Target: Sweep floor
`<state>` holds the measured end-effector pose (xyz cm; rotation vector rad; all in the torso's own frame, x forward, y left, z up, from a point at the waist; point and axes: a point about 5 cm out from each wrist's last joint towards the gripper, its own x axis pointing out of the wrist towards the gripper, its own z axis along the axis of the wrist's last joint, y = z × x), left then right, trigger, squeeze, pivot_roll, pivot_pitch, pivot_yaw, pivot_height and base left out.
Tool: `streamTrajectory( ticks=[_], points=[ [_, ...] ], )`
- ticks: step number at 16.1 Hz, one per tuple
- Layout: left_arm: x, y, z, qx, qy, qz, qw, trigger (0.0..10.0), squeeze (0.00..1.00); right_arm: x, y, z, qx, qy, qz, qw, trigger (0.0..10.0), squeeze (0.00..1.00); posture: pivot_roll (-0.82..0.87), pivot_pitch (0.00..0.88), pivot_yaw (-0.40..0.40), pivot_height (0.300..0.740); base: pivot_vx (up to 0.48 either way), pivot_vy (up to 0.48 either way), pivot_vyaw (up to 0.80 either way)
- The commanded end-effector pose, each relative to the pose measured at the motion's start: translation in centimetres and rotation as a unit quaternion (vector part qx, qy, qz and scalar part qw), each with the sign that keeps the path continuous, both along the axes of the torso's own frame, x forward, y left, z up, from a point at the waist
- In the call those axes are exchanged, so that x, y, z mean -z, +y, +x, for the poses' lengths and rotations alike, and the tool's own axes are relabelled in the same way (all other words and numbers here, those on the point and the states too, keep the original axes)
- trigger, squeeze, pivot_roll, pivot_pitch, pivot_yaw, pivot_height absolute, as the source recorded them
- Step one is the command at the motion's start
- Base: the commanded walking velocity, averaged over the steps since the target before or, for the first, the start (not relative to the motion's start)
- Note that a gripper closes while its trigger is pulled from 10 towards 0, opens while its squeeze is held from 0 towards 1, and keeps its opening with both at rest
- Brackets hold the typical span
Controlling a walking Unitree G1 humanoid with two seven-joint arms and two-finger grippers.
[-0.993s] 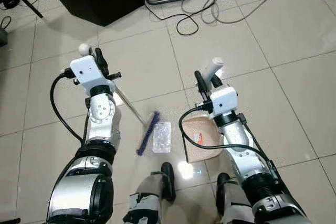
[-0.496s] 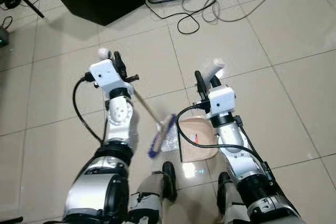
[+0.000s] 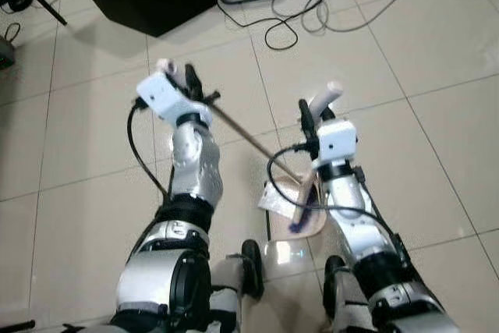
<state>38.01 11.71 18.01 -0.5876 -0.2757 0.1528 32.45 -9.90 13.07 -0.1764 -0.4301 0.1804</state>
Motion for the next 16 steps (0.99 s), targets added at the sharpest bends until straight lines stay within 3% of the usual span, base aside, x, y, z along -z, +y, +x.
streamTrajectory(
  ticks=[1, 4, 5, 7, 10, 13, 16],
  points=[
    [-1.0, 0.9, -0.1, -0.005, -0.026, -0.029, 0.999, 10.0, 0.0, 2.0, -0.1, -0.4, 0.007, 0.046, -0.006, 0.999, 10.0, 0.0, 0.14, 0.336, 0.194, 0.74, 0.0, 0.0, 0.0],
    [-4.8, 3.9, 0.4, -0.014, -0.095, 0.027, 0.995, 10.0, 0.0, 1.7, -0.6, -0.3, 0.01, 0.039, -0.01, 0.999, 10.0, 0.0, 0.12, 0.32, 0.196, 0.74, 0.0, 0.0, 0.0],
    [-6.3, 5.2, 0.4, -0.025, -0.126, 0.064, 0.99, 10.0, 0.0, 1.7, -0.7, -0.3, 0.012, 0.039, -0.011, 0.999, 10.0, 0.0, 0.12, 0.313, 0.198, 0.74, 0.0, 0.0, 0.0],
    [-6.7, 6.1, 0.4, -0.033, -0.139, 0.111, 0.983, 10.0, 0.0, 1.8, -0.8, -0.3, 0.014, 0.038, -0.009, 0.999, 10.0, 0.0, 0.12, 0.309, 0.203, 0.74, 0.0, 0.0, 0.0],
    [-4.5, 5.9, 0.2, -0.007, -0.123, 0.202, 0.972, 10.0, 0.0, 1.9, -0.4, -0.6, 0.012, 0.039, -0.005, 0.999, 10.0, 0.0, 0.12, 0.308, 0.206, 0.74, 0.0, 0.0, 0.0],
    [-0.6, 3.4, -0.2, 0.034, -0.081, 0.203, 0.975, 10.0, 0.0, 1.8, -0.5, -0.6, 0.013, 0.036, -0.003, 0.999, 10.0, 0.0, 0.09, 0.302, 0.209, 0.74, 0.0, 0.0, 0.0],
    [0.6, 1.9, -0.4, 0.048, -0.067, 0.189, 0.978, 10.0, 0.0, 1.2, -1.0, -0.4, 0.021, 0.029, 0.008, 0.999, 10.0, 0.0, 0.07, 0.296, 0.207, 0.74, 0.0, 0.0, 0.0]
  ],
)
